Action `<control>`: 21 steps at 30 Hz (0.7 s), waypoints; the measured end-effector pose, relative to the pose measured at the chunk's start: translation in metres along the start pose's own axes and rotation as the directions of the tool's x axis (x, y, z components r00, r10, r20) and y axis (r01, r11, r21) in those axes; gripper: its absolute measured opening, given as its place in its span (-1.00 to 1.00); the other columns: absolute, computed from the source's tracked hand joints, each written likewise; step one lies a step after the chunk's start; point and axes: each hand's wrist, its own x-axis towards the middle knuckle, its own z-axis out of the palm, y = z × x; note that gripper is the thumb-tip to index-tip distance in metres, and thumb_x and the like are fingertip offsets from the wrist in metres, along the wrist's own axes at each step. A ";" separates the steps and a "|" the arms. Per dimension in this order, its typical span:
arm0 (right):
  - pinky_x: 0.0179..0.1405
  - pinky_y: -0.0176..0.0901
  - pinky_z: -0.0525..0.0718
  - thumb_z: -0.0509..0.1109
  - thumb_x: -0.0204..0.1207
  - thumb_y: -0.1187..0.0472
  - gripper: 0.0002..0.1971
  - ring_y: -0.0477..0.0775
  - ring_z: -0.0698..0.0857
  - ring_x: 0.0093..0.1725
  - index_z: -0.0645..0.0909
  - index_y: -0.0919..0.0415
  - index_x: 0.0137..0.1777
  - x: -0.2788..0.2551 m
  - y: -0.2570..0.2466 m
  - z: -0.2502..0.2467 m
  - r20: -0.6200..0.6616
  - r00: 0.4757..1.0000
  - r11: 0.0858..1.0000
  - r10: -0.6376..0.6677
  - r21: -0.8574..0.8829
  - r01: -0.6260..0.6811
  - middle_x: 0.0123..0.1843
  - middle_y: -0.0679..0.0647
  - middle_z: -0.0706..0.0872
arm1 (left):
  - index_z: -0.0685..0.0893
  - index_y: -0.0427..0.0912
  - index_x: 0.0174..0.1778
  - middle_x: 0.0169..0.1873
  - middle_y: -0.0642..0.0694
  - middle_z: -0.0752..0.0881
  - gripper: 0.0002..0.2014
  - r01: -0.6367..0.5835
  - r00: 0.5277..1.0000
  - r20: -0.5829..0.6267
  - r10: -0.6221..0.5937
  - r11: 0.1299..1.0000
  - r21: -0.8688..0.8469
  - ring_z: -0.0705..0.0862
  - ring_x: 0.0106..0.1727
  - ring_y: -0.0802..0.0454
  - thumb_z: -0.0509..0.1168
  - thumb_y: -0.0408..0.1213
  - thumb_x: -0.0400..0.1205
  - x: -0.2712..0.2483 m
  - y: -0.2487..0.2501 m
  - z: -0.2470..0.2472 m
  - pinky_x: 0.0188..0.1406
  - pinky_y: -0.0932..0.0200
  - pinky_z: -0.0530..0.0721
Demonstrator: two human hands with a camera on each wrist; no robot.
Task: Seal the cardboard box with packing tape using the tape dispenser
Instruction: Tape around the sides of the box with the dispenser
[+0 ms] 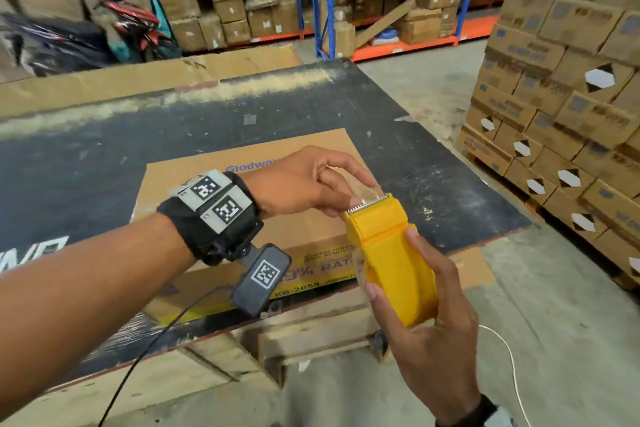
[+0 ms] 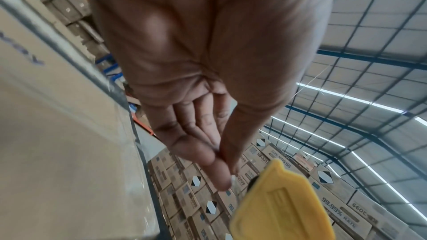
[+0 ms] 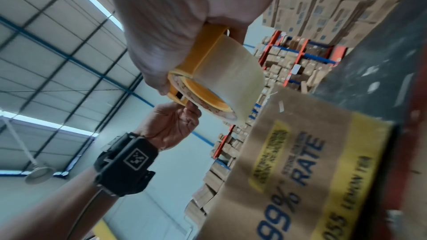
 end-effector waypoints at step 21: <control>-0.20 -0.35 0.70 0.53 0.23 -0.28 -0.30 -0.23 0.66 -0.07 0.41 -0.44 0.41 -0.002 -0.183 0.248 0.149 0.980 0.983 0.131 -0.150 -0.109 0.09 -0.40 0.70 | 0.77 0.03 0.18 -0.37 0.01 0.85 -0.67 0.053 0.938 -0.346 0.023 0.977 0.207 0.78 -0.08 -0.12 0.55 -0.15 0.48 -0.091 -0.150 -0.345 0.08 -0.06 0.63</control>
